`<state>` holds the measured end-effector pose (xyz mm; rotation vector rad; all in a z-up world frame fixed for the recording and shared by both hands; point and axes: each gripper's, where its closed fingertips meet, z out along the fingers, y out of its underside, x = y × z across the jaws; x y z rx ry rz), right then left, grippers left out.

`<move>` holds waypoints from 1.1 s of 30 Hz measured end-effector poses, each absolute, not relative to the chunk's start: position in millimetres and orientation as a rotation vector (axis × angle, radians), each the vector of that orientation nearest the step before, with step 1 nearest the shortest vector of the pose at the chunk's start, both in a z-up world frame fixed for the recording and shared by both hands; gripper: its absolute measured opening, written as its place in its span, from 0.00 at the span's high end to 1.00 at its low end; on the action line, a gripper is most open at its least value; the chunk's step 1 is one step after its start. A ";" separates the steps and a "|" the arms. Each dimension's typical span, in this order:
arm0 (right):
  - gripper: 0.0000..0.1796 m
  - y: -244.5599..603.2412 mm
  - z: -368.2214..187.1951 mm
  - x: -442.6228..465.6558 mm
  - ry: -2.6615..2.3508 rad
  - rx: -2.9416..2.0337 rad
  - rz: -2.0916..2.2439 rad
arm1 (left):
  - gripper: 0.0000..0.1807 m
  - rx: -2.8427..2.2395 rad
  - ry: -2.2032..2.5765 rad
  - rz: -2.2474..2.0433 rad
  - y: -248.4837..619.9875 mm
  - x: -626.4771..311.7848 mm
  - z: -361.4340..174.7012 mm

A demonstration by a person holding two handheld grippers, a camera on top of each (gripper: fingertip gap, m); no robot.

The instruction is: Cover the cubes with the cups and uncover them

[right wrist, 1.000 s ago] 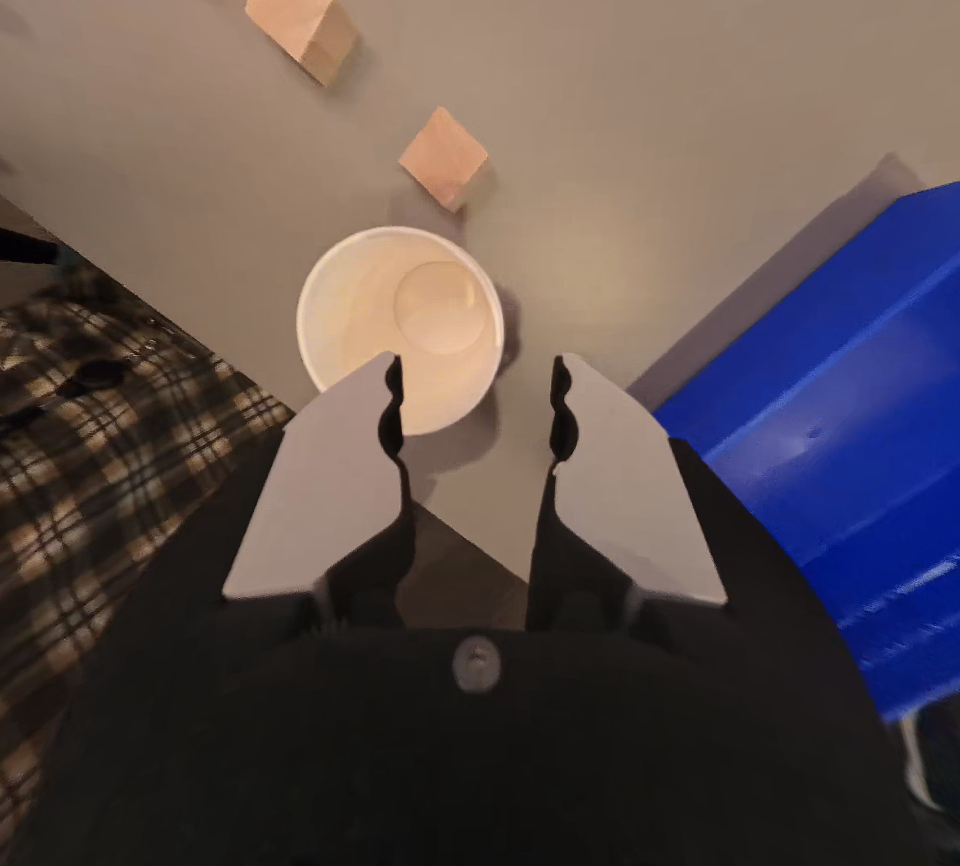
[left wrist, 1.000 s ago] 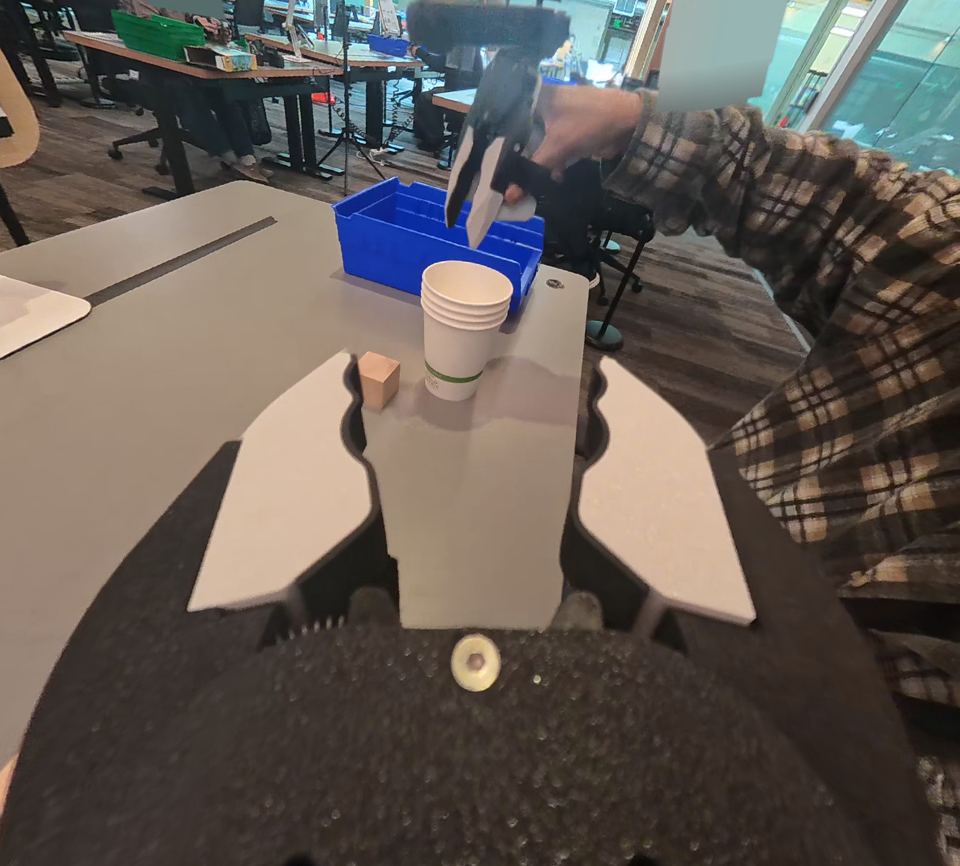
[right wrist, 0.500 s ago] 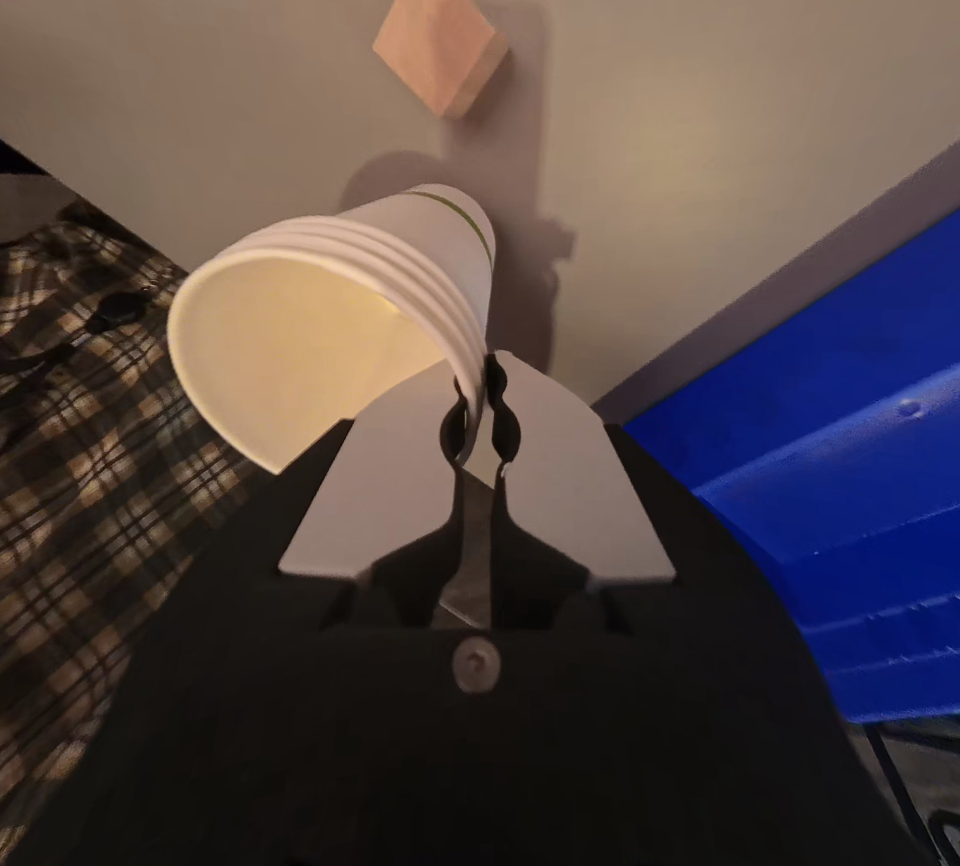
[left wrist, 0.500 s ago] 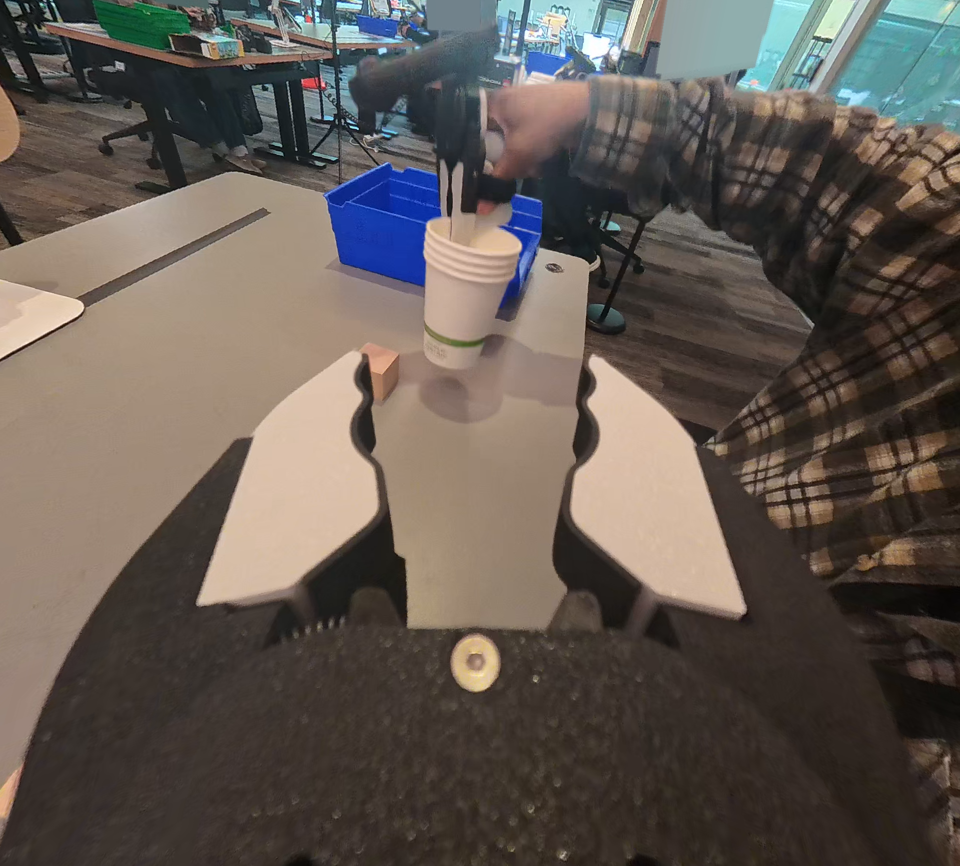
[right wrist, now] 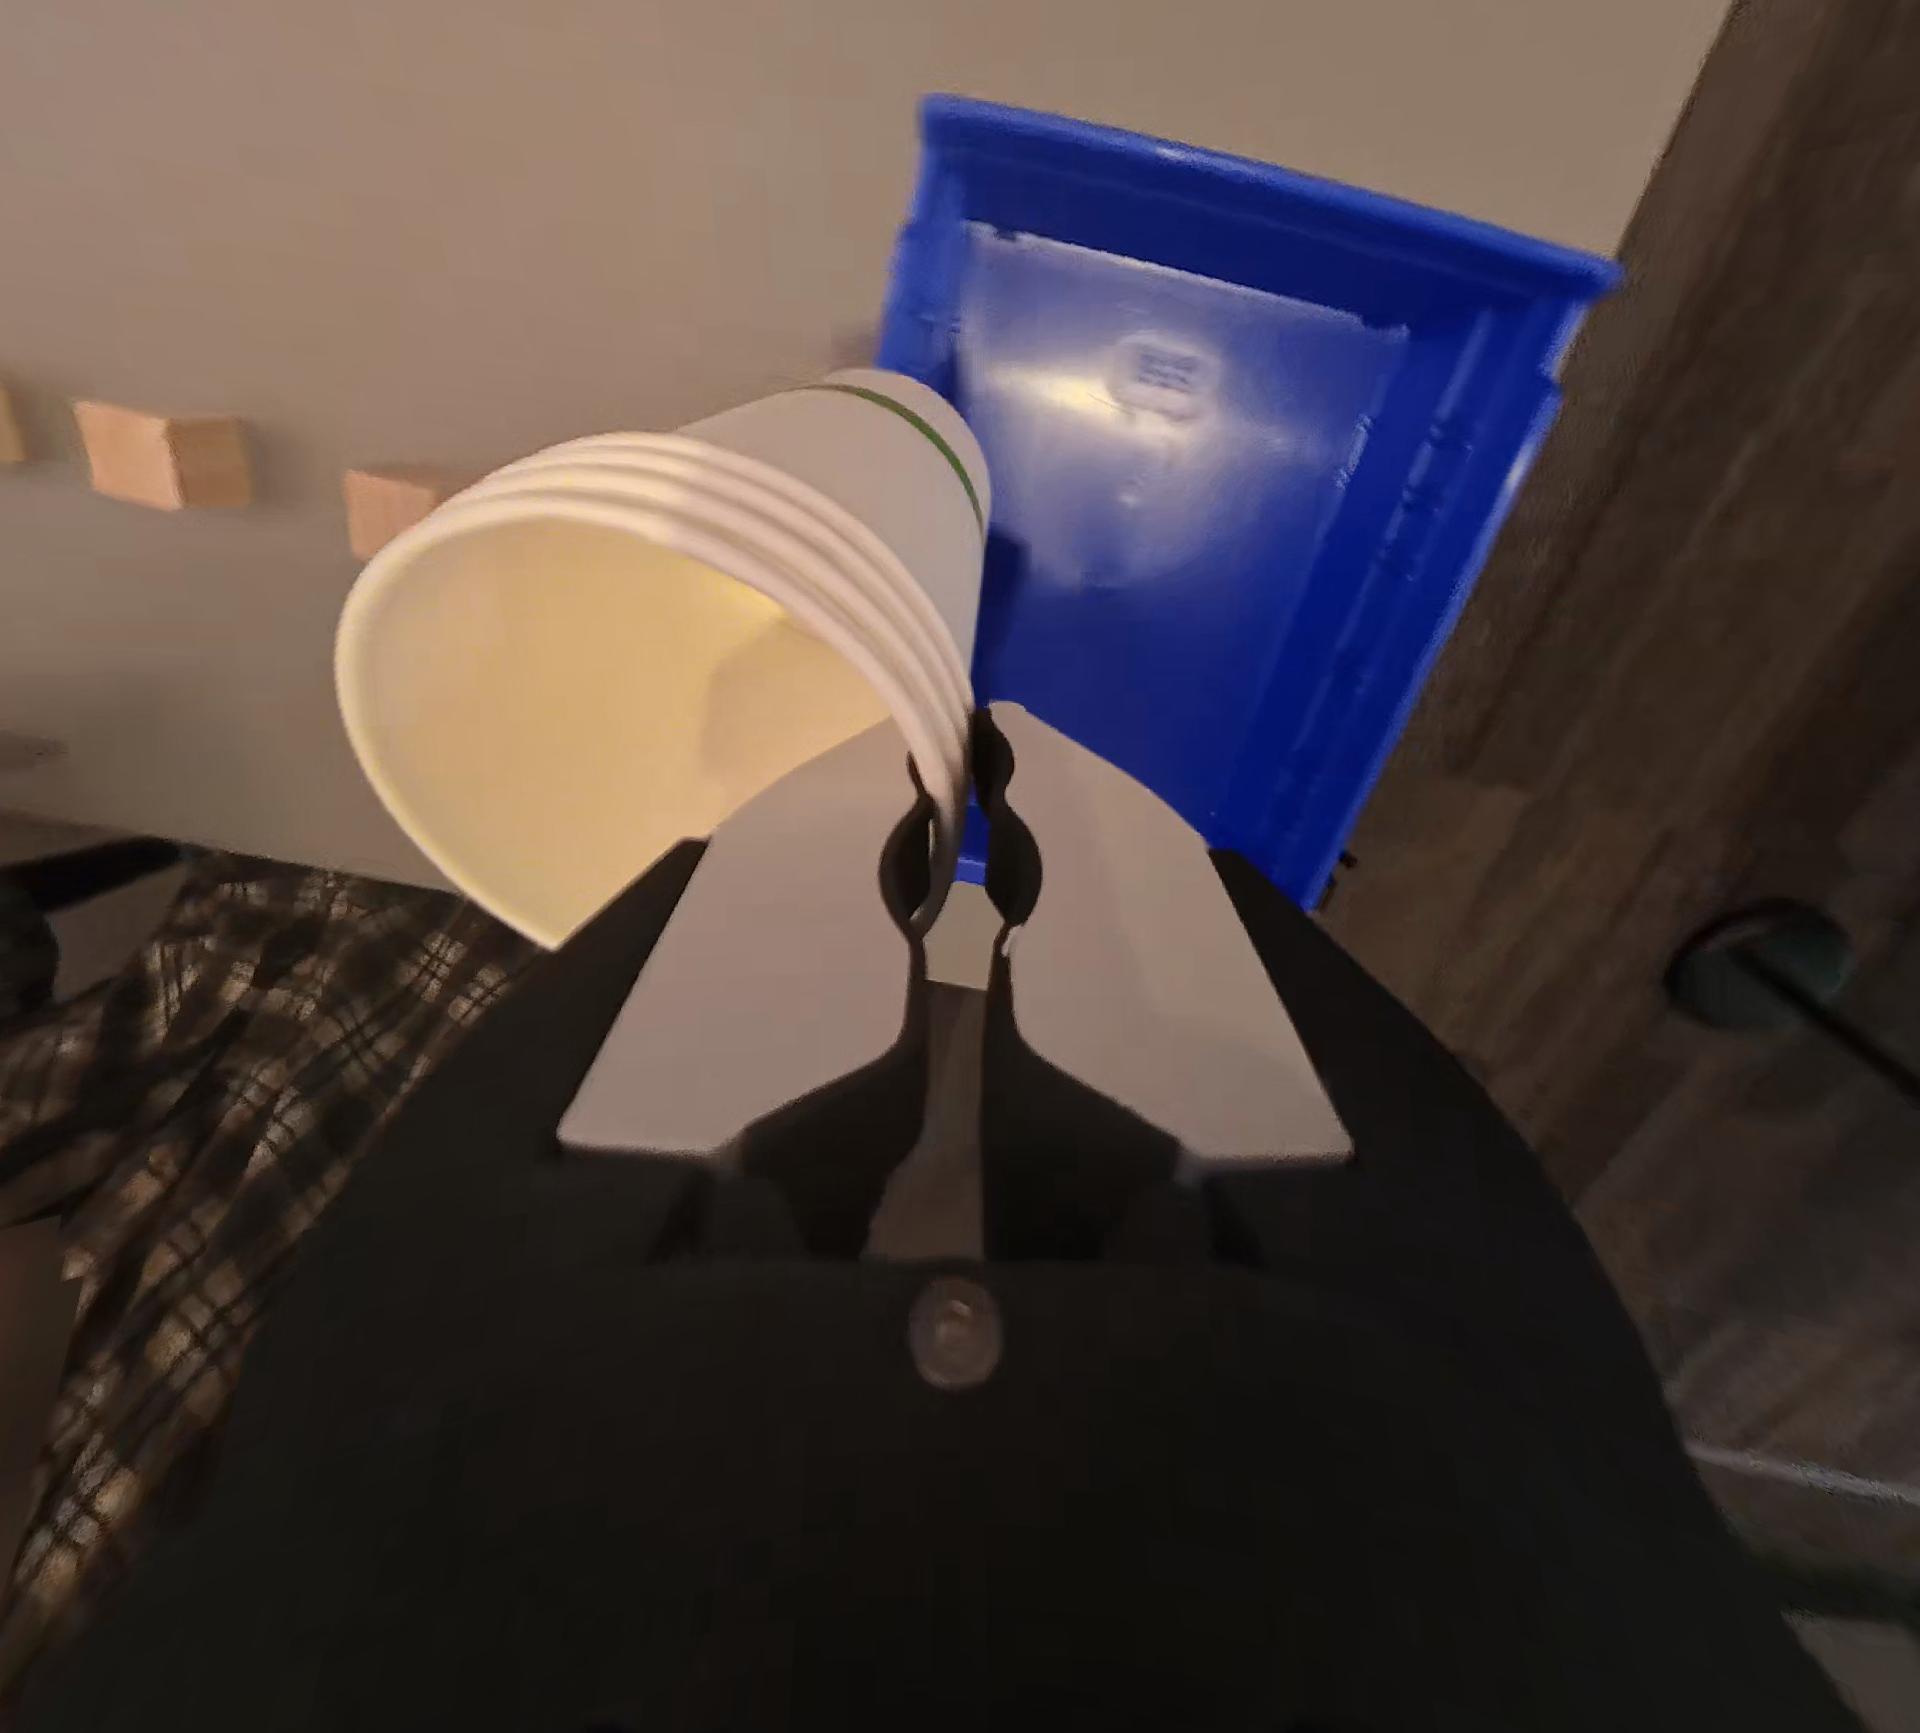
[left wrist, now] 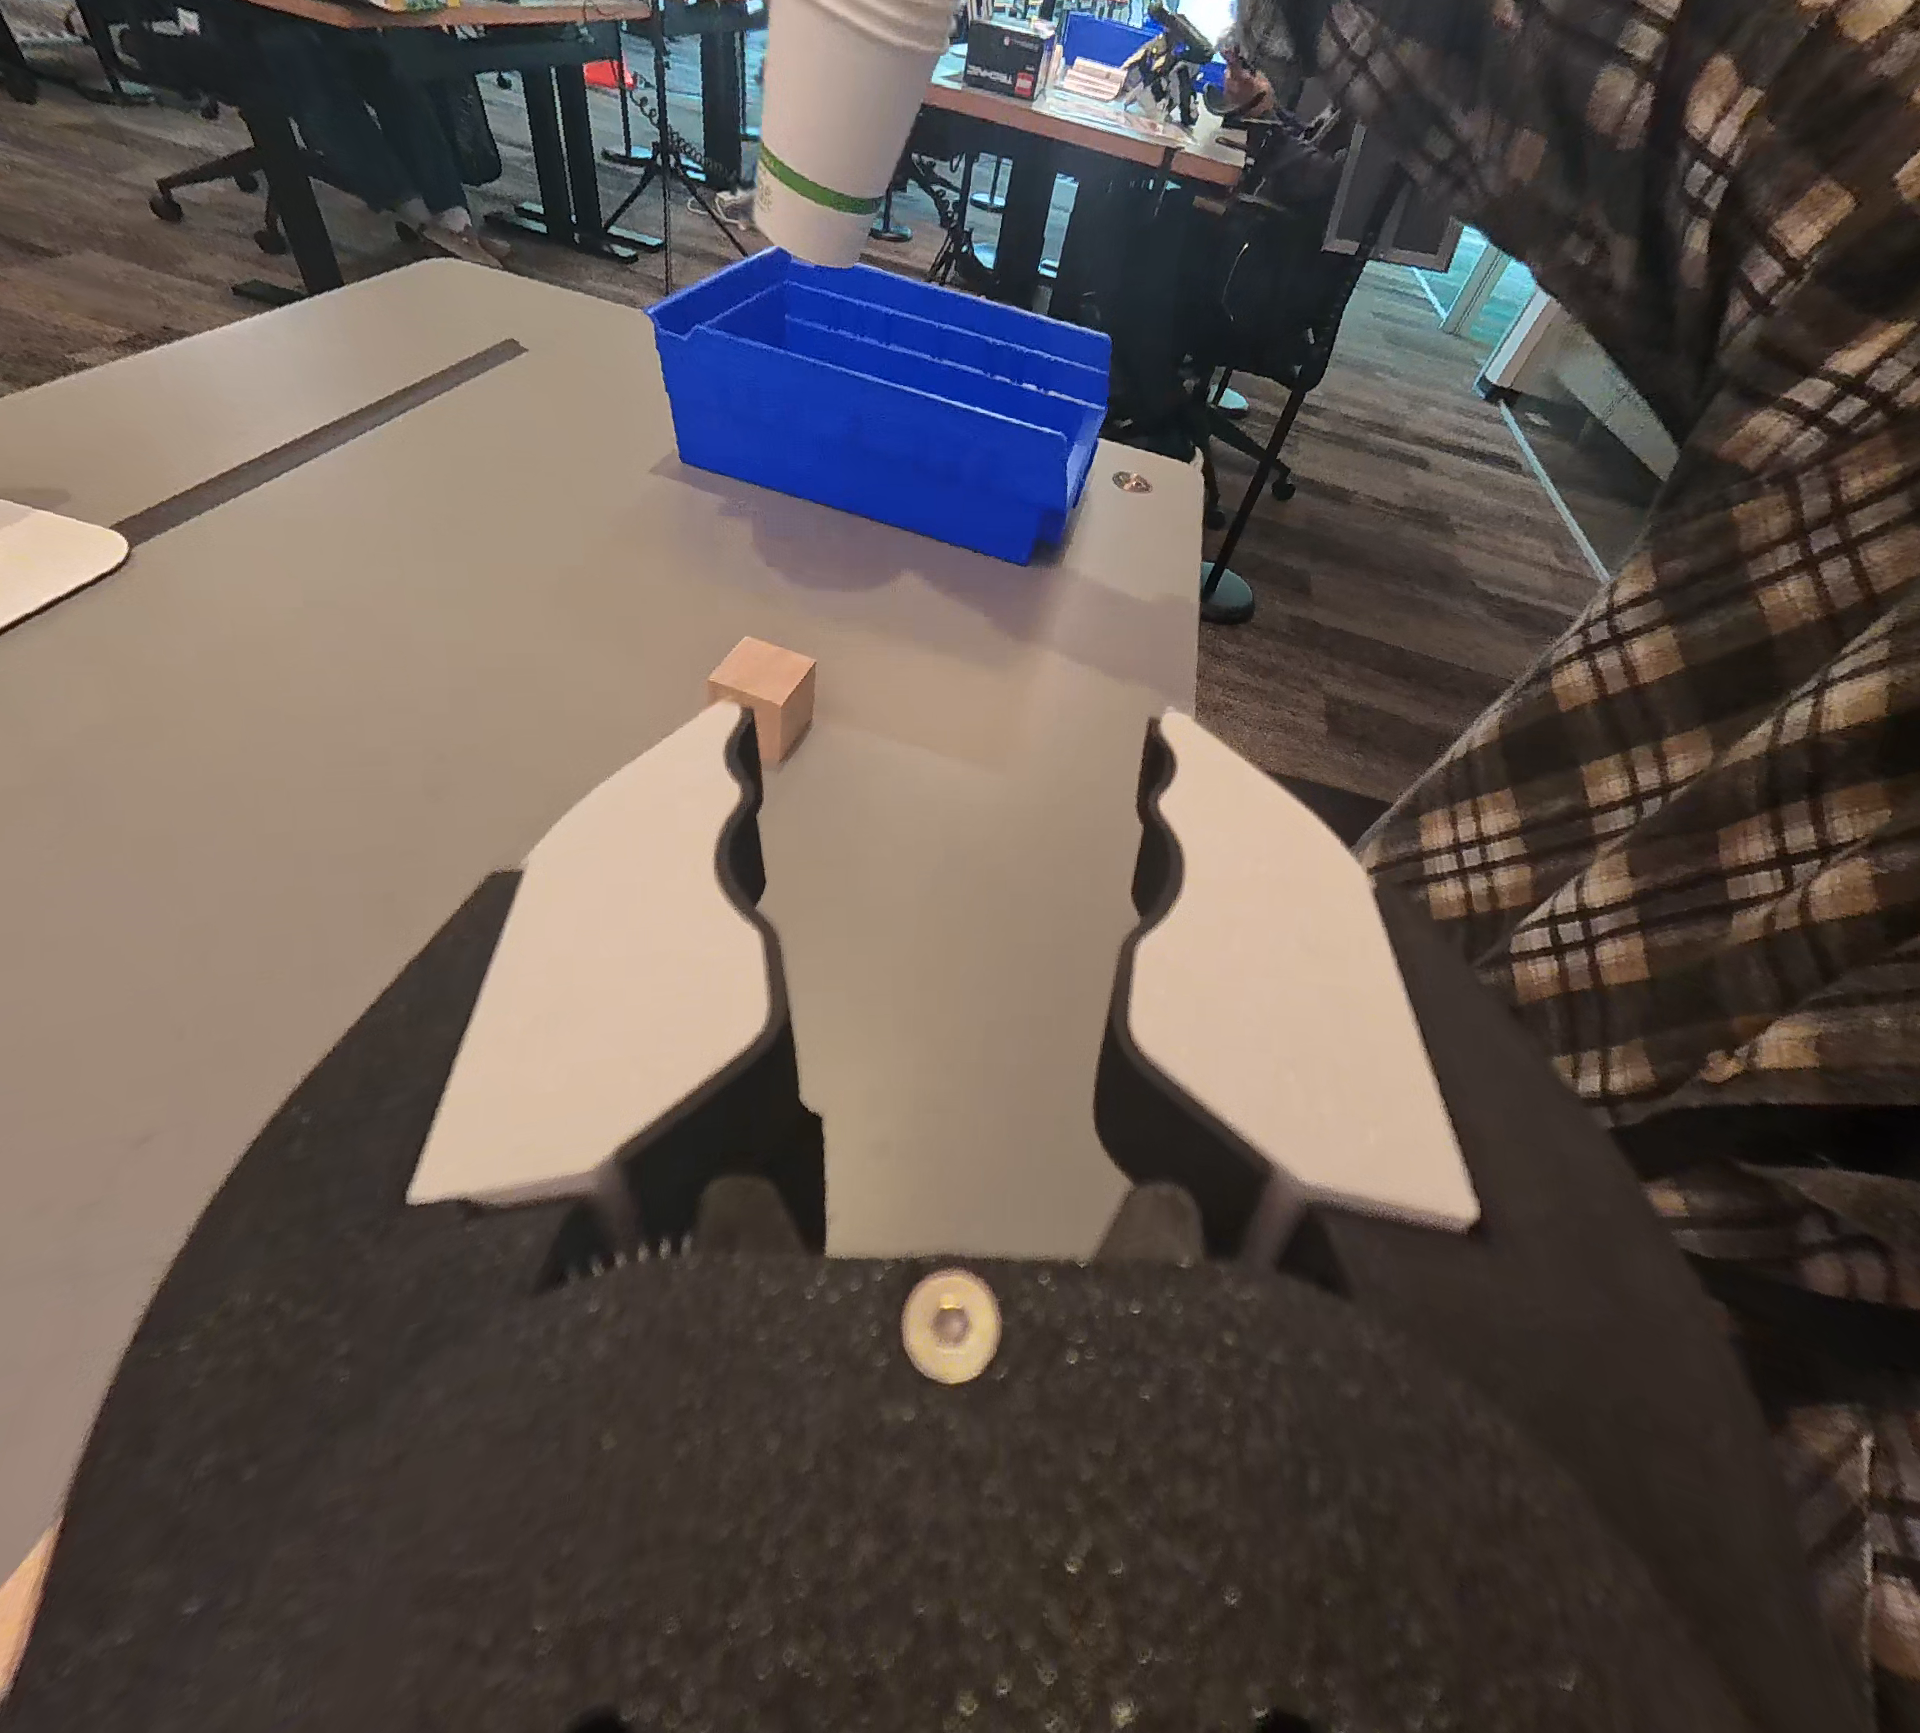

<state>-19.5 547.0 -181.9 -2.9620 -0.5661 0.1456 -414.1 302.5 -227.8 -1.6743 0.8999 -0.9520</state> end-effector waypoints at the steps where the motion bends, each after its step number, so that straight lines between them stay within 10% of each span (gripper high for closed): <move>1: 0.97 551.7 -189.6 -7.0 -0.511 -2.991 0.142 | 0.62 -1.681 0.900 -0.954 304.2 -413.7 -230.0; 23: 0.96 597.7 -334.5 63.1 -0.204 -3.213 0.206 | 0.65 -1.772 0.925 -1.057 319.7 -402.0 -261.6; 33: 0.53 601.4 -256.8 62.1 -0.388 -2.932 0.021 | 0.65 -1.710 0.917 -1.034 305.6 -409.5 -237.4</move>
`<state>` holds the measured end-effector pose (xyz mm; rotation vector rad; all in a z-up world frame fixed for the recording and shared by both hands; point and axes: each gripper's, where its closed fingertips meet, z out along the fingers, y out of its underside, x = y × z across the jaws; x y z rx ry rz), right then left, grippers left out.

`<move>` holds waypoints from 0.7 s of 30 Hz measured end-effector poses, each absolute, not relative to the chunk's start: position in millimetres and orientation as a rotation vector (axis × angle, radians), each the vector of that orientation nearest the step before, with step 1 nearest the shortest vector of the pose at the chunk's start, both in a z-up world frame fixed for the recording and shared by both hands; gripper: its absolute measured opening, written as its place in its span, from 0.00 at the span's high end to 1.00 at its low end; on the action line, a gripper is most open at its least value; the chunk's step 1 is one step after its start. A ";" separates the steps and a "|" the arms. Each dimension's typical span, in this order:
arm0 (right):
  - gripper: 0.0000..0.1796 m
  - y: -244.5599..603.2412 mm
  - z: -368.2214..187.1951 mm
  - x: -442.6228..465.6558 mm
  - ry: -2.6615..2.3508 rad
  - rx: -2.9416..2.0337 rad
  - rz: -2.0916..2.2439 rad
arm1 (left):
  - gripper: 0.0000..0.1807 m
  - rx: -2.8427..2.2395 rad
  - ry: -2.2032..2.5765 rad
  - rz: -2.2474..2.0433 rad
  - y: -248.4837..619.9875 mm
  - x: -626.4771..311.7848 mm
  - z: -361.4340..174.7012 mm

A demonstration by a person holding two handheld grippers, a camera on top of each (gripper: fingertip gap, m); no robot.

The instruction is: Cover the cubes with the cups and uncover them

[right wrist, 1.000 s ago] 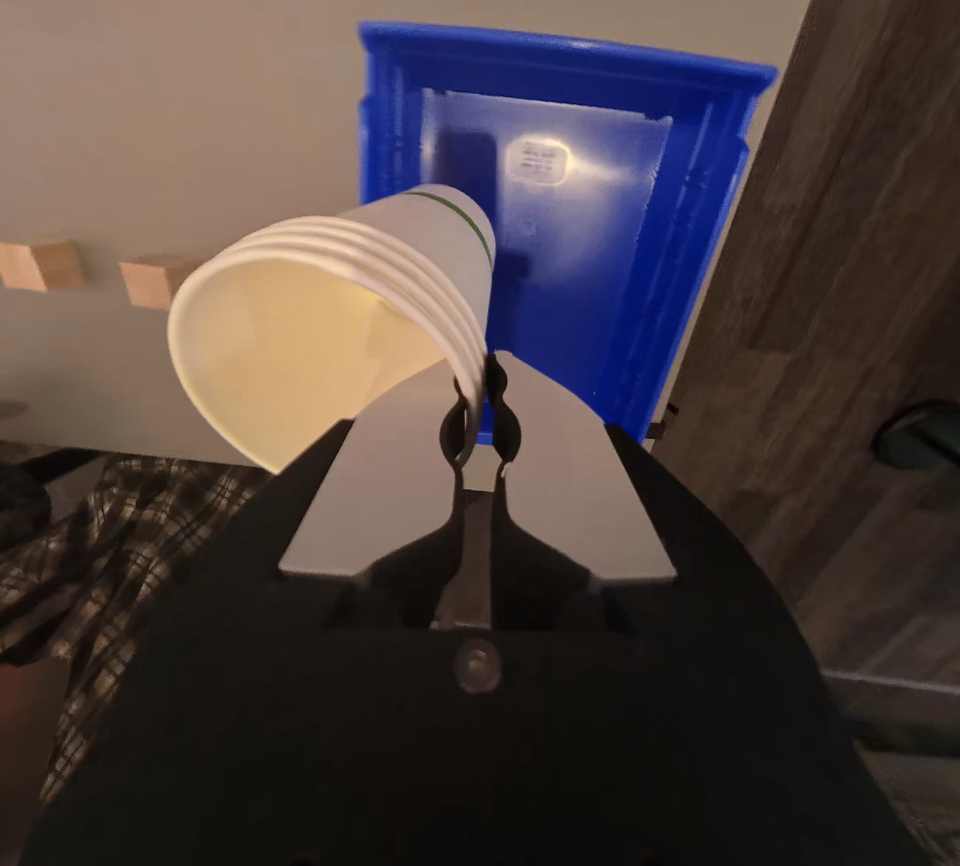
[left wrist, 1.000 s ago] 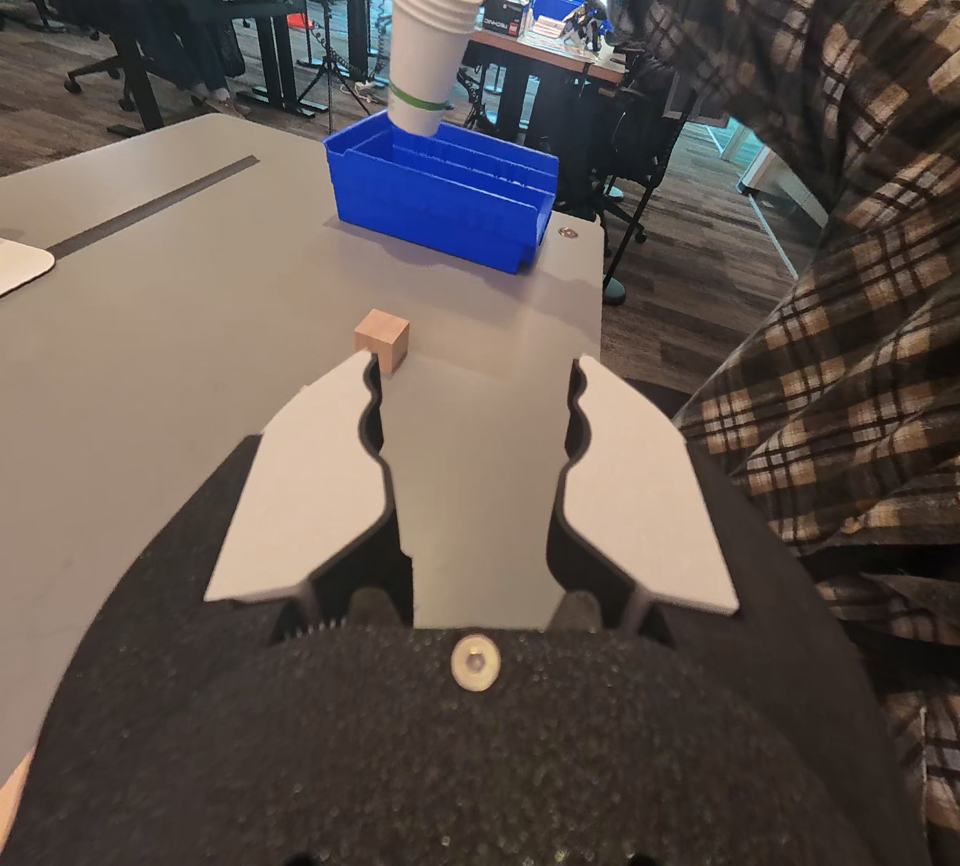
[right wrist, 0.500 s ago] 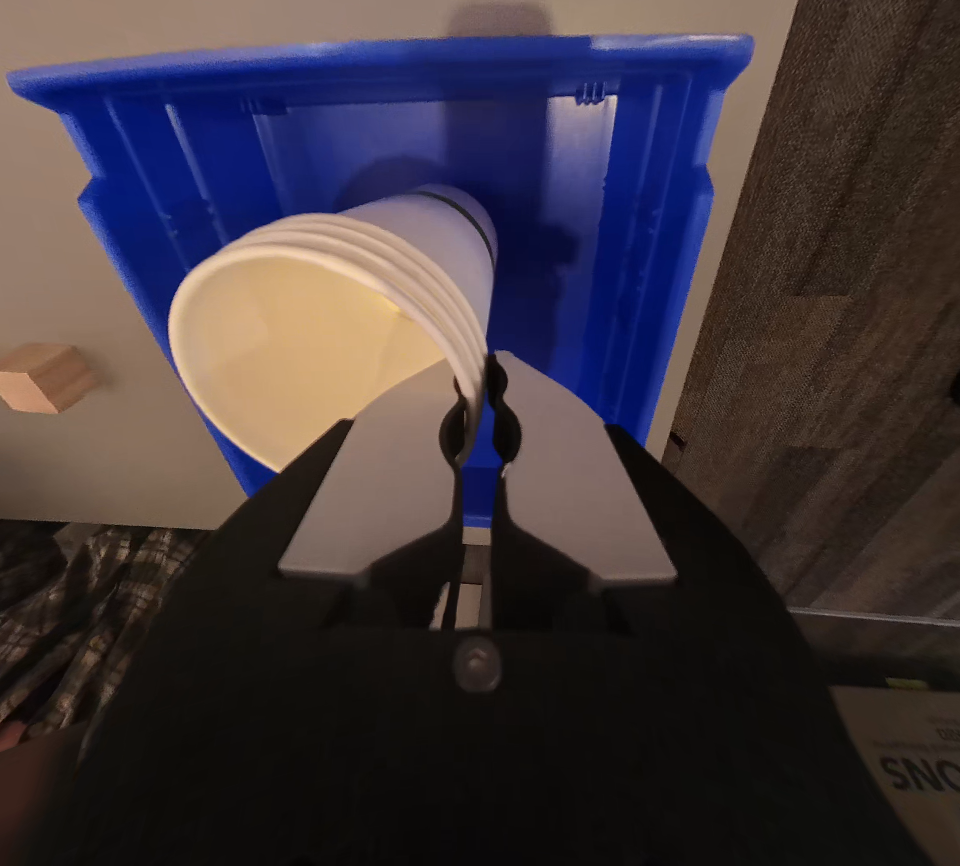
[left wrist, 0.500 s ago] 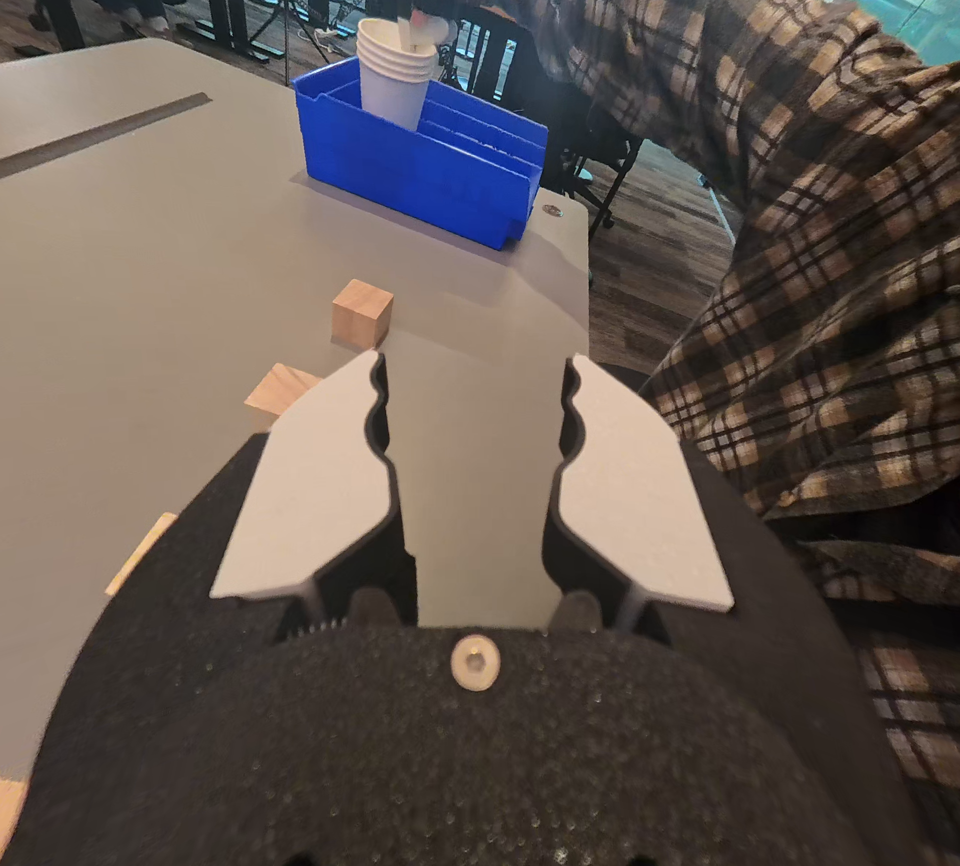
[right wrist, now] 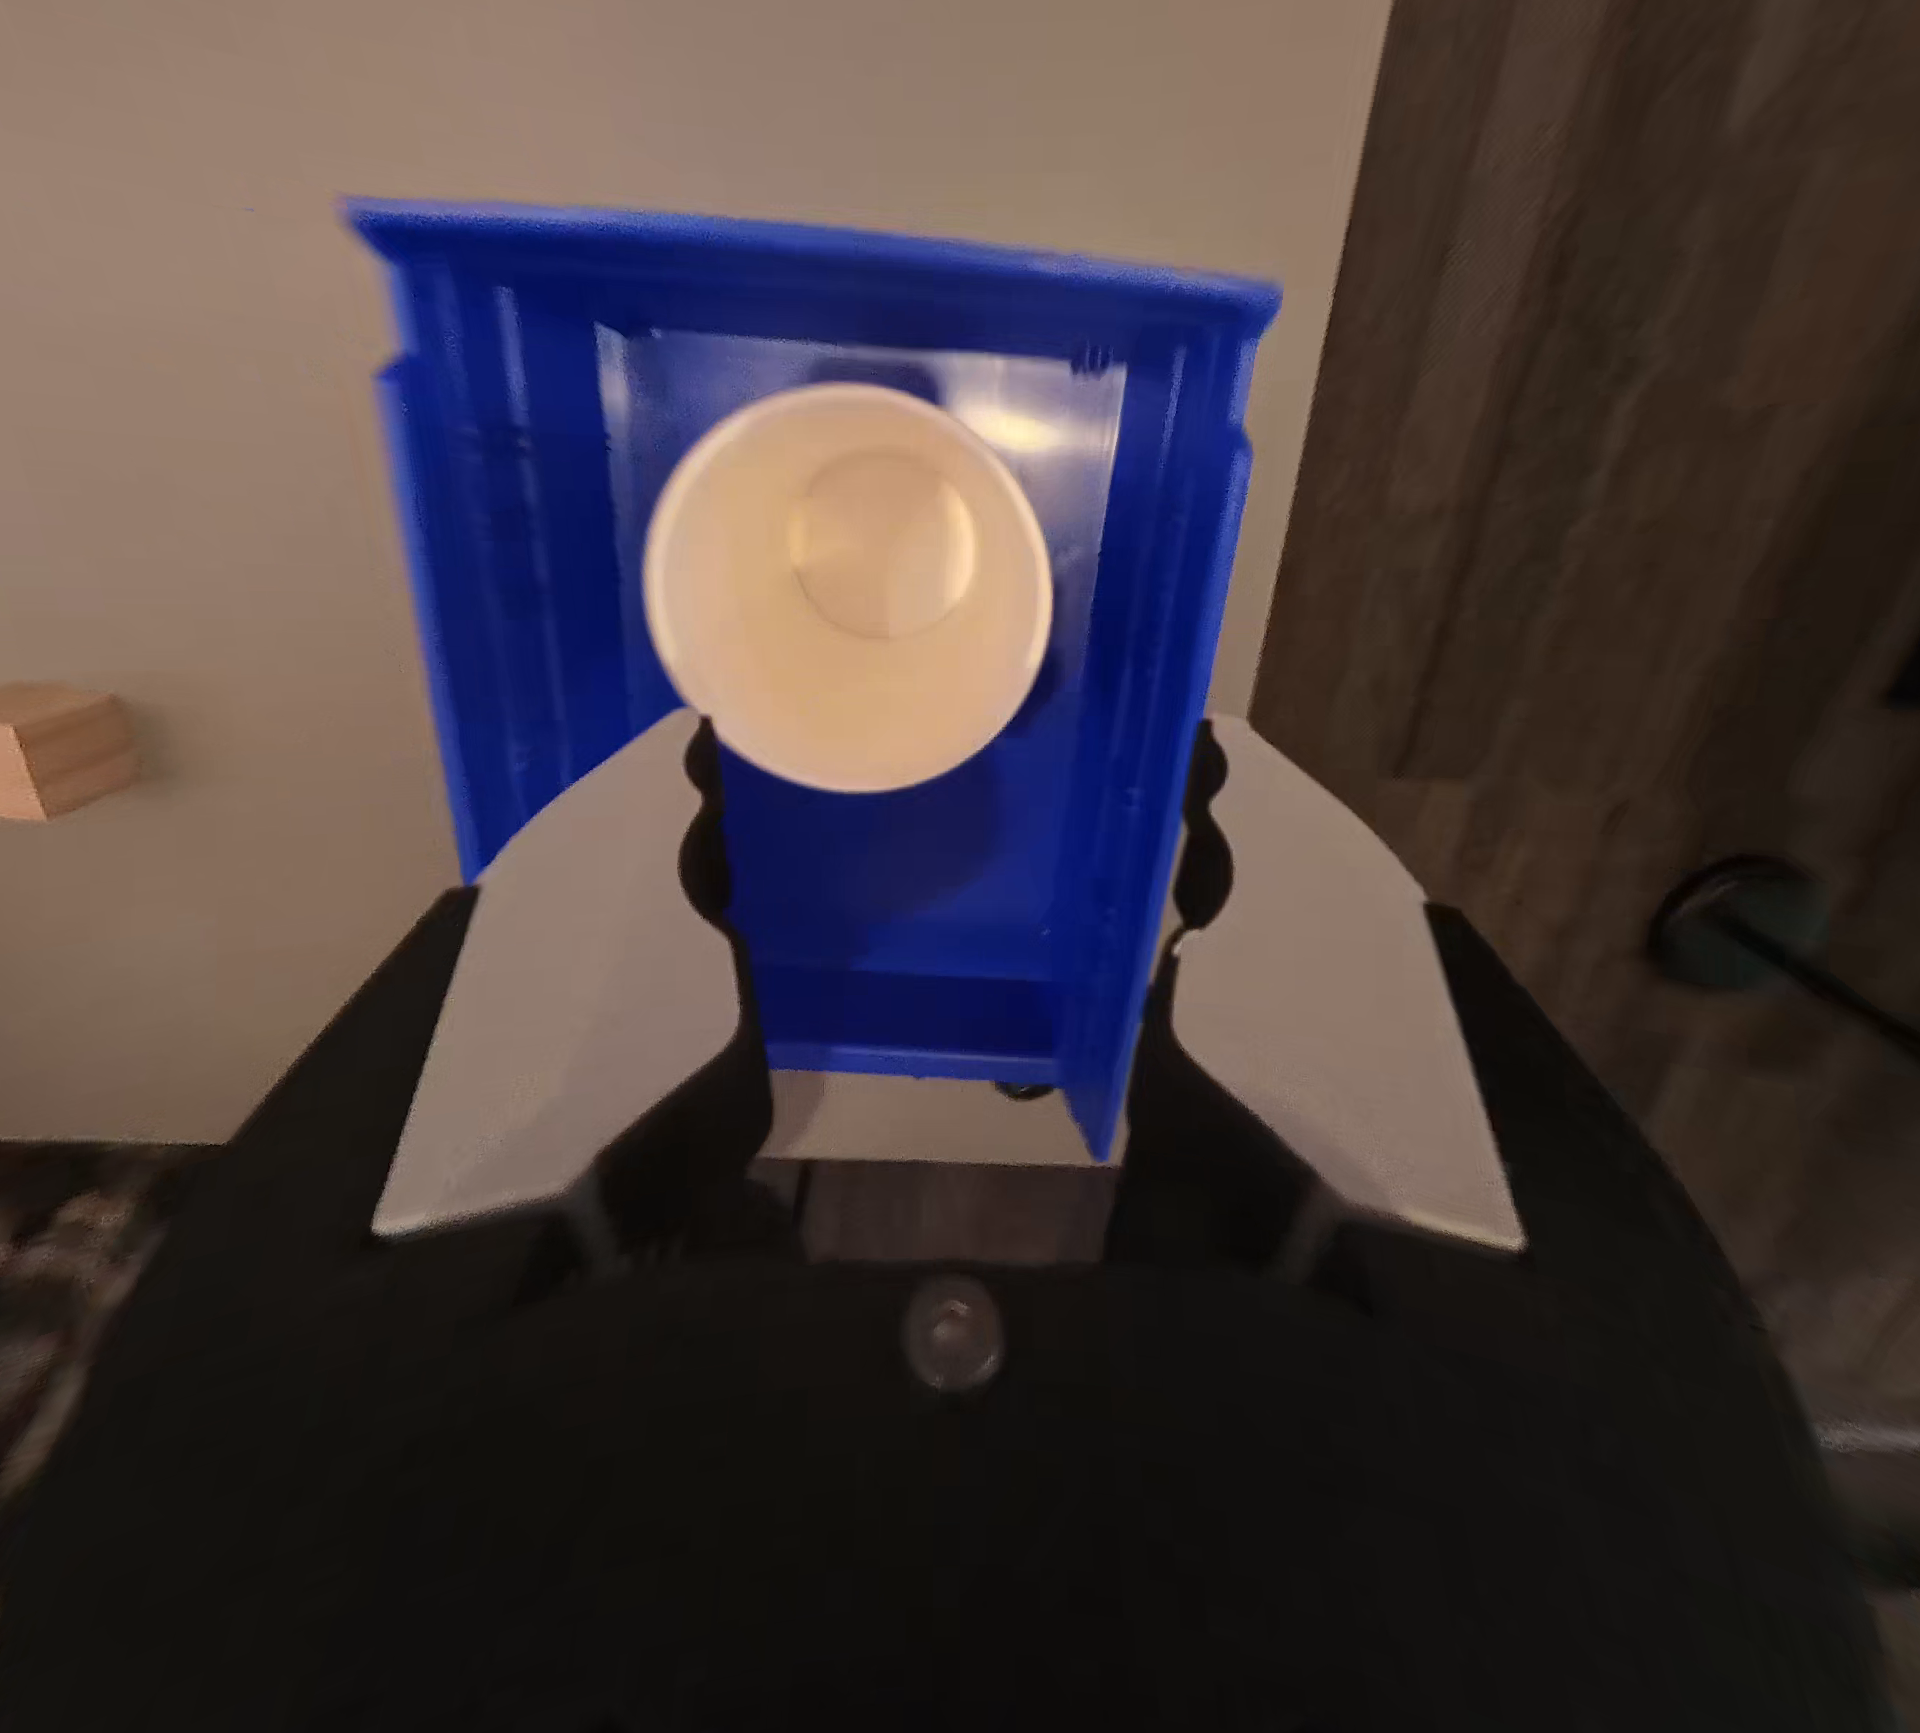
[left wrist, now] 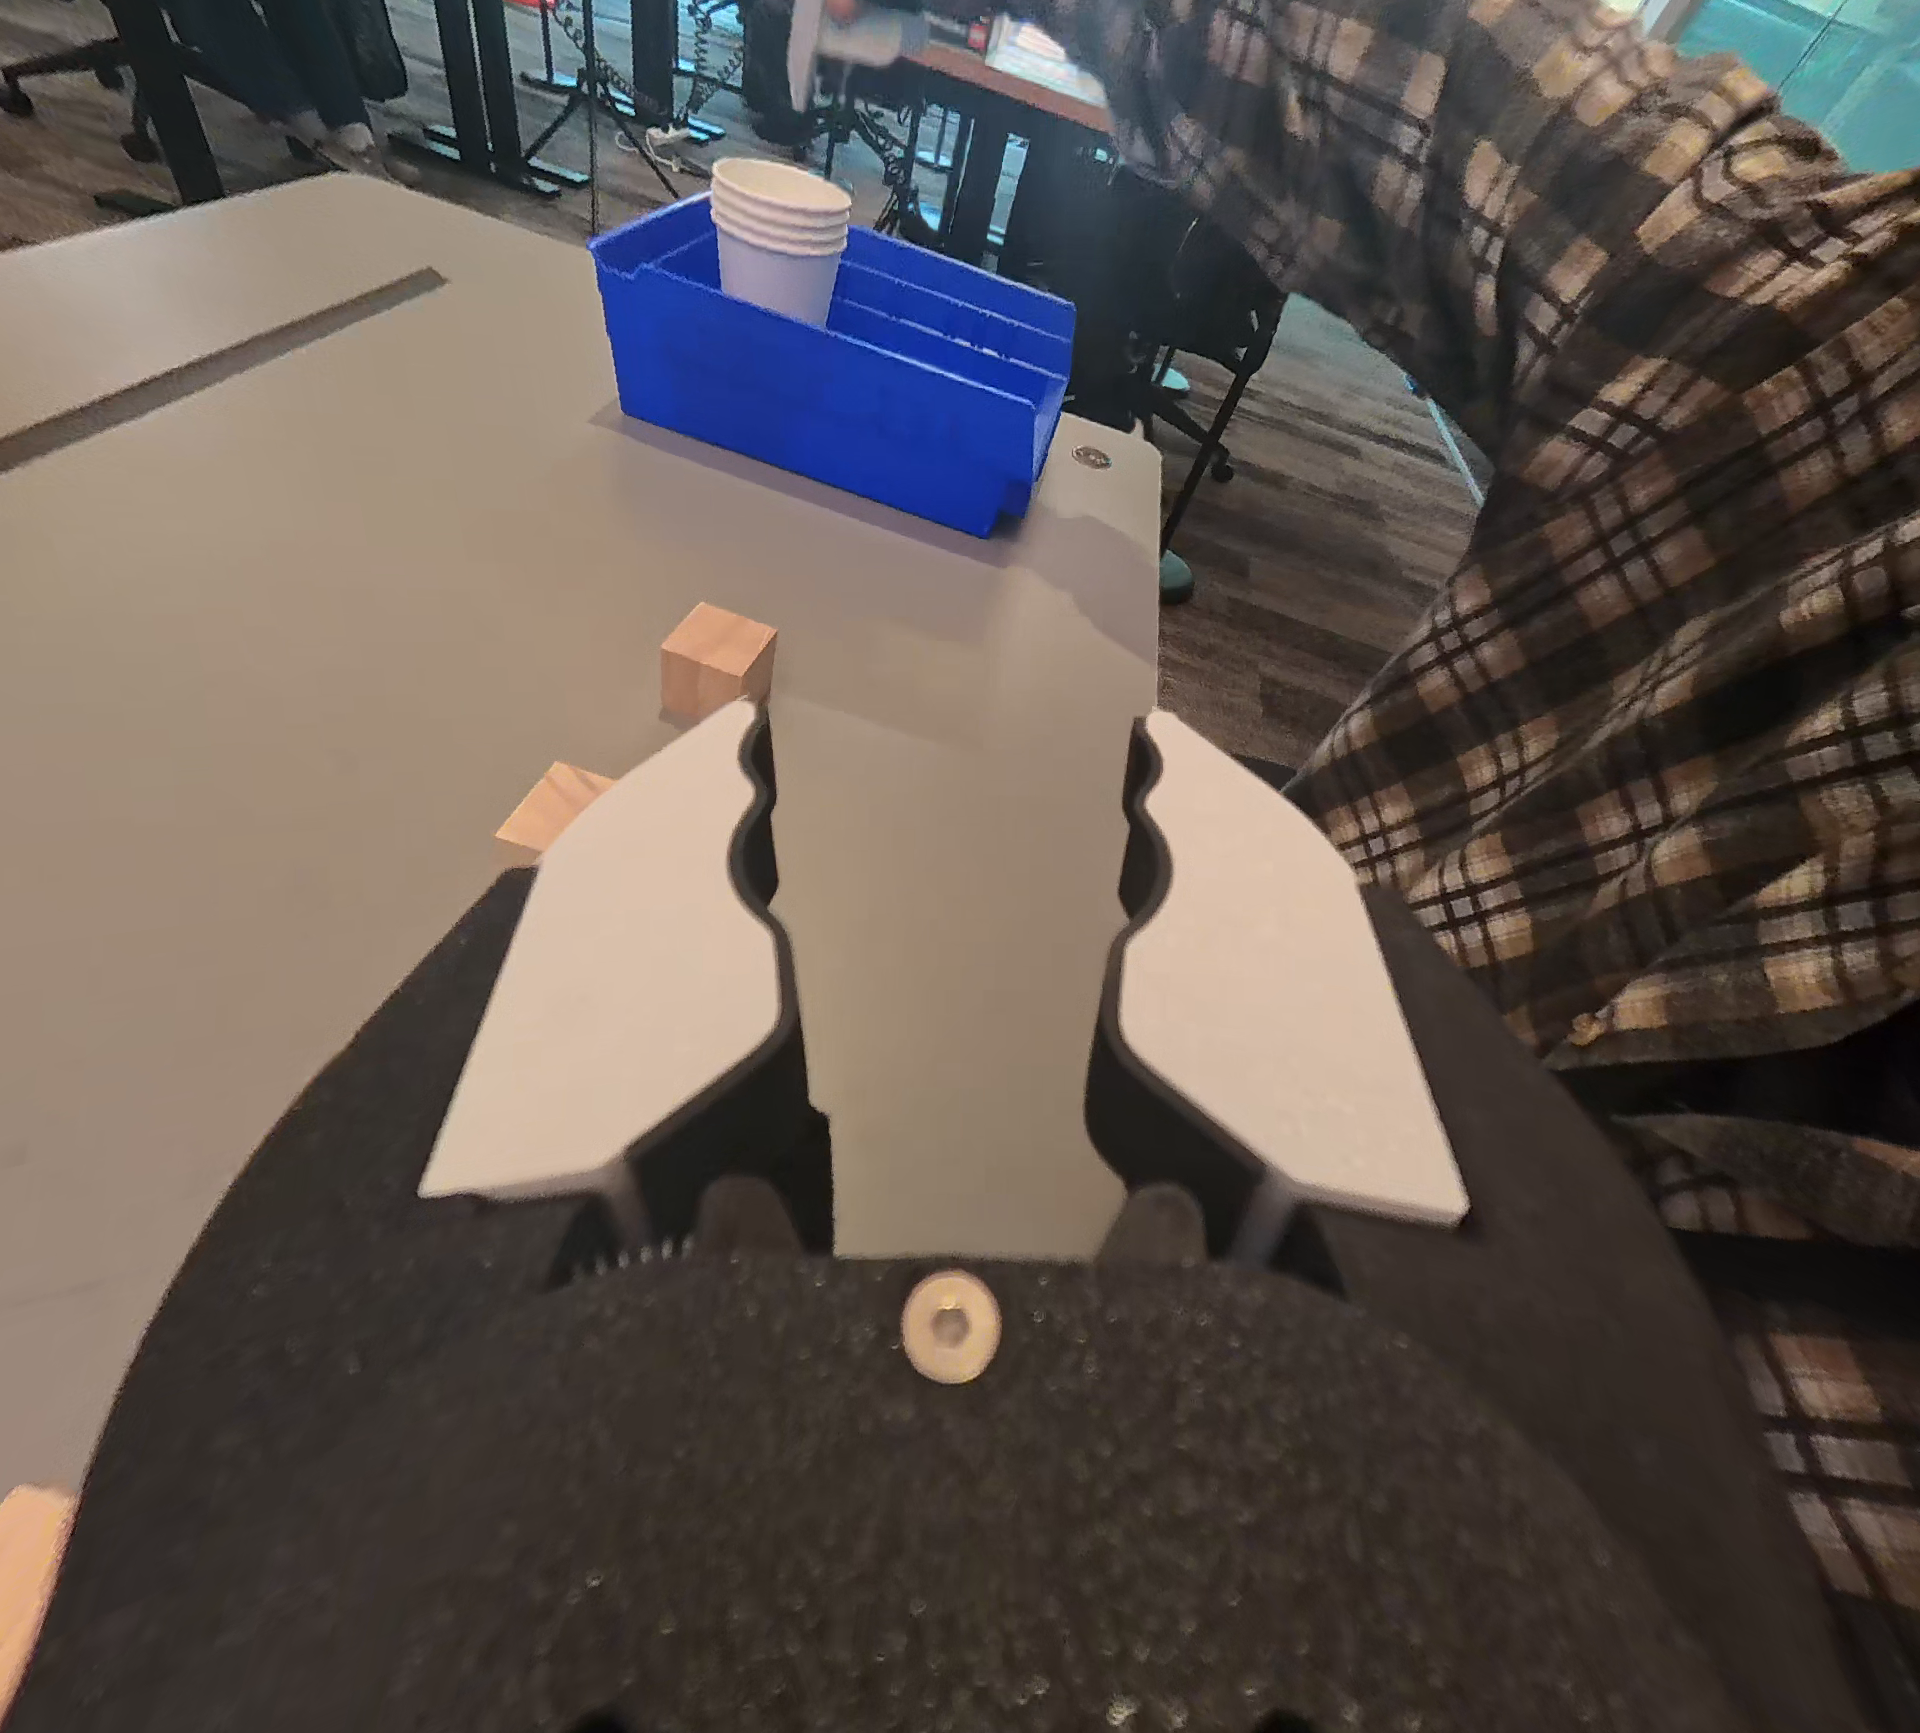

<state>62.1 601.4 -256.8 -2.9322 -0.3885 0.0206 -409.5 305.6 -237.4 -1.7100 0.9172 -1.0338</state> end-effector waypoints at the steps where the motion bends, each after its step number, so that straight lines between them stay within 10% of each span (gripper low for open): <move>1: 0.50 602.7 -237.2 52.5 -0.485 -2.849 -0.022 | 0.65 -1.700 0.918 -1.029 302.8 -410.8 -234.0; 8: 0.50 553.1 -159.2 -98.3 -1.289 -2.153 -0.116 | 0.65 -1.641 0.903 -0.978 285.1 -425.7 -210.2; 21: 0.62 431.1 -331.1 -267.1 -2.067 -1.834 0.235 | 0.65 -1.598 0.912 -0.894 268.1 -438.5 -192.7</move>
